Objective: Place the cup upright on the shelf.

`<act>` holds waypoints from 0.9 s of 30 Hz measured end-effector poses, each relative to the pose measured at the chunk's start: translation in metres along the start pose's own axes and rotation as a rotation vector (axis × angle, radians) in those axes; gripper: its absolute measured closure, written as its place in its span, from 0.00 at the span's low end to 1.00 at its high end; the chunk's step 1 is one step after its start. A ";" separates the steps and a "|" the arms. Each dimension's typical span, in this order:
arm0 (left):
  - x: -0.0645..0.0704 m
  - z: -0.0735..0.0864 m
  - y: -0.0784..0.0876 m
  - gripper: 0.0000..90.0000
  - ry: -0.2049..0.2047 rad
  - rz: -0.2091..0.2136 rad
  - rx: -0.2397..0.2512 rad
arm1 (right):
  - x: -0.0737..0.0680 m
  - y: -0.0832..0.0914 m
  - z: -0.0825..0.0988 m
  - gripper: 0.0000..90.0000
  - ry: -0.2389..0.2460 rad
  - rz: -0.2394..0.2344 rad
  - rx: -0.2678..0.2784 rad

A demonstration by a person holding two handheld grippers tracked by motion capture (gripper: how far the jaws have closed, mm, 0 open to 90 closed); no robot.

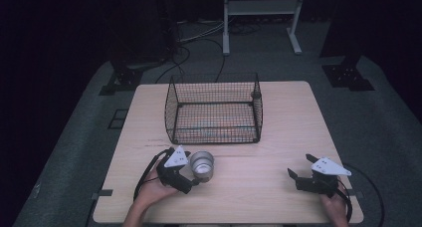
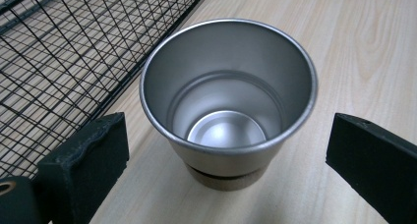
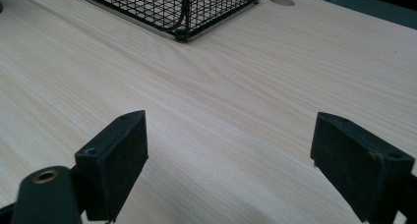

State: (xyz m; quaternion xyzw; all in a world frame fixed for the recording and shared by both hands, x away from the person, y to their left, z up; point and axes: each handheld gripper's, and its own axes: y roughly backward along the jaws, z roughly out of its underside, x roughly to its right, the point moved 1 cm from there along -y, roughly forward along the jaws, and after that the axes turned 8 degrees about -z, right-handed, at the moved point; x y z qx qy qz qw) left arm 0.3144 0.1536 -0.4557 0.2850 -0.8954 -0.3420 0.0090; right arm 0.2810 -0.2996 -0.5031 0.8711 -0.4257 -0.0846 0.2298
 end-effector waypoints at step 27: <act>-0.006 -0.014 -0.027 0.12 0.001 0.067 -0.085 | -0.001 0.000 0.000 0.15 0.003 -0.003 0.000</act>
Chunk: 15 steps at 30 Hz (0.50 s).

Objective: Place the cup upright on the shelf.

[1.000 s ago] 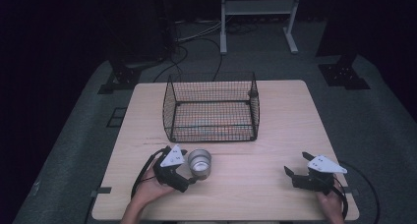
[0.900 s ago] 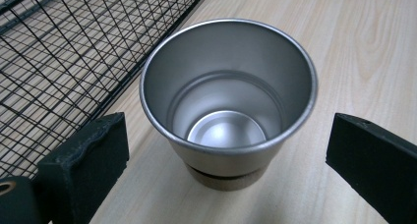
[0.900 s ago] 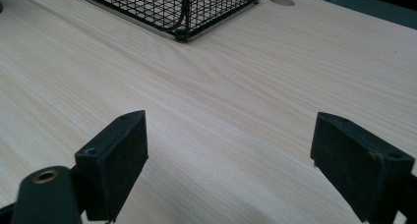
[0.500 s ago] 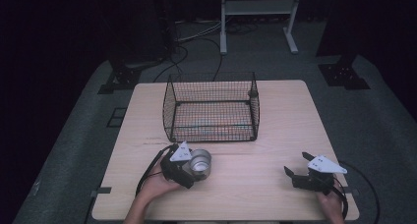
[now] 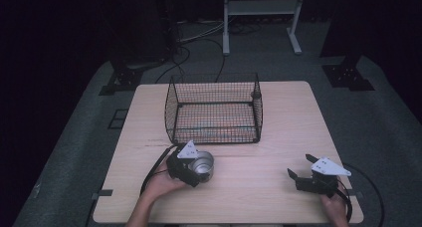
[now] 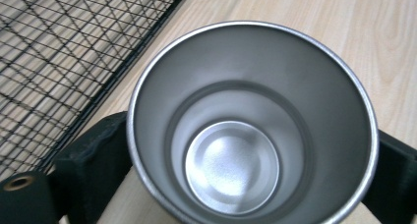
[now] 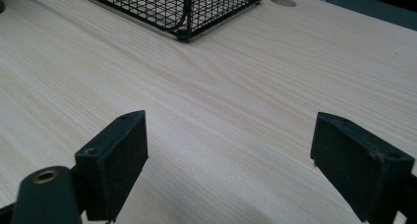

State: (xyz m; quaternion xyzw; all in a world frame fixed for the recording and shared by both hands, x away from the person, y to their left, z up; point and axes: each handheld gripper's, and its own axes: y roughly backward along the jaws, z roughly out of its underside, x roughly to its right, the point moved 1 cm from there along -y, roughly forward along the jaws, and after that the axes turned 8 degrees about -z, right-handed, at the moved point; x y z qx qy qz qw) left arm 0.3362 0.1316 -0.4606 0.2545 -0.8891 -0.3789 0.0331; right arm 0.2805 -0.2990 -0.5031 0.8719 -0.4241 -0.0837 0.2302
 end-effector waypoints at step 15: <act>-0.001 -0.009 0.005 0.20 0.012 -0.007 0.004 | 0.000 0.000 0.000 0.15 0.004 0.000 0.002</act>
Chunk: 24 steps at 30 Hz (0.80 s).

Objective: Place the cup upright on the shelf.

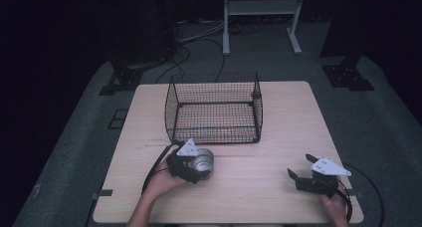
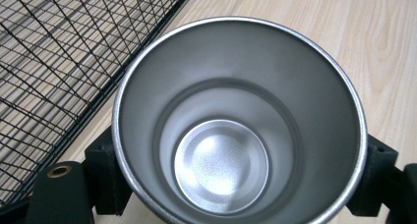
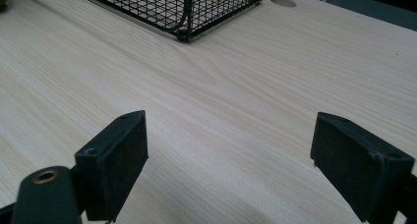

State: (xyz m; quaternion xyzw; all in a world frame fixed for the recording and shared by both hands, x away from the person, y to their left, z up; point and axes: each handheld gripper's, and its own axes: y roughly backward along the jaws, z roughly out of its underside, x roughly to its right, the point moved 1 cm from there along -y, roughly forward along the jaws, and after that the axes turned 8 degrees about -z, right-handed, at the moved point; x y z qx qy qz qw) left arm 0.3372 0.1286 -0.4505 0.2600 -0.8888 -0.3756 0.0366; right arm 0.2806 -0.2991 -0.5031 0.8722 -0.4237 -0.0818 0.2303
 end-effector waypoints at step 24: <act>-0.003 -0.059 0.014 0.20 -0.084 0.040 0.018 | 0.000 0.000 0.000 0.15 -0.003 0.000 0.001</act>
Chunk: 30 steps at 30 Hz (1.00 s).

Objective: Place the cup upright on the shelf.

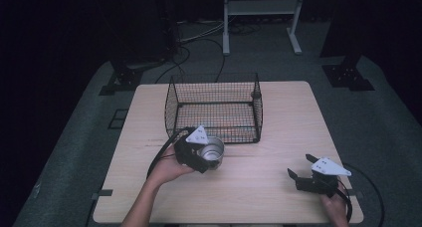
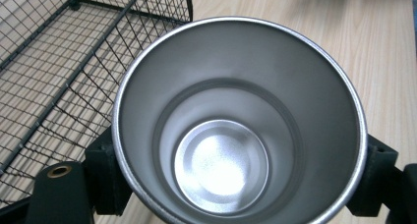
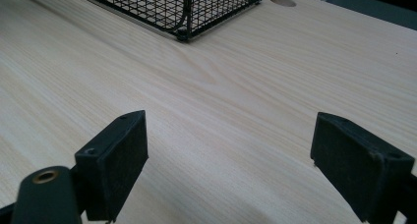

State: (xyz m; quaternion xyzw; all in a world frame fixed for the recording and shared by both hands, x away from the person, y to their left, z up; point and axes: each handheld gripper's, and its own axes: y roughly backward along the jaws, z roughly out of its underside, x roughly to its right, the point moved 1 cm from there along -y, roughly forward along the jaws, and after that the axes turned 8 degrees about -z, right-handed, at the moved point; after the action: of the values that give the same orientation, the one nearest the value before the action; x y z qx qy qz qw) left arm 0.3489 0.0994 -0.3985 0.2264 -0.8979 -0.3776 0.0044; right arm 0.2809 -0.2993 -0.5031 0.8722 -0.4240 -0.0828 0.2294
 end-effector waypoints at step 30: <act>-0.023 -0.044 0.009 0.20 -0.024 0.060 -0.031 | 0.002 0.000 0.000 0.15 -0.011 0.004 0.007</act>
State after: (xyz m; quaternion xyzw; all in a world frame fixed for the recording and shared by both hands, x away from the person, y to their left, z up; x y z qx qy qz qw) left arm 0.3740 0.0848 -0.3573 0.1950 -0.8981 -0.3940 0.0086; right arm 0.2819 -0.3005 -0.5030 0.8717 -0.4274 -0.0854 0.2241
